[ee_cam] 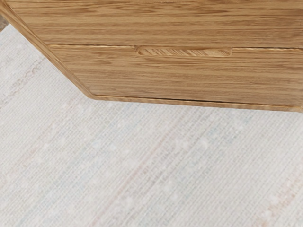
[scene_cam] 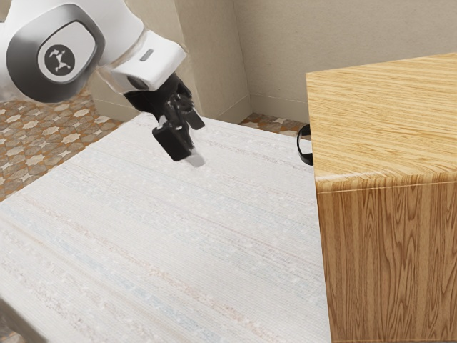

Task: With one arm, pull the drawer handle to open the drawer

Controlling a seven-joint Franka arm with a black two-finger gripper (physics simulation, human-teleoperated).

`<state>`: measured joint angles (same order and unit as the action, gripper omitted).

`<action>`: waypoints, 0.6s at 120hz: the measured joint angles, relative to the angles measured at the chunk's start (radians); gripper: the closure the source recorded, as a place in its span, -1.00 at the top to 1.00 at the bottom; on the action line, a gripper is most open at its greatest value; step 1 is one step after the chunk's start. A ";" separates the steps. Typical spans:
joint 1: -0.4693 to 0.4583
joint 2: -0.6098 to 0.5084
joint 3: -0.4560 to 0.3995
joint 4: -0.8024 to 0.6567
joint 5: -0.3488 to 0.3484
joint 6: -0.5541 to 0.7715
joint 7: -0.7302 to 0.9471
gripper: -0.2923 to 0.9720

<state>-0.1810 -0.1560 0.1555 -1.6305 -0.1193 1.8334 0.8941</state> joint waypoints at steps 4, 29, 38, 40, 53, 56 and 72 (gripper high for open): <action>0.008 0.000 0.019 0.000 -0.051 0.013 0.093 0.54; 0.010 0.020 0.098 -0.033 -0.265 0.079 0.588 0.54; -0.002 0.032 0.100 -0.035 -0.320 0.095 0.729 0.54; -0.004 0.033 0.100 -0.034 -0.328 0.097 0.758 0.54; -0.005 0.046 0.101 -0.032 -0.360 0.108 0.939 0.54; -0.005 0.049 0.101 -0.031 -0.365 0.110 0.979 0.54; -0.007 0.062 0.101 -0.031 -0.379 0.118 1.168 0.54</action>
<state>-0.1878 -0.0945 0.2562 -1.6612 -0.4986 1.9518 2.0623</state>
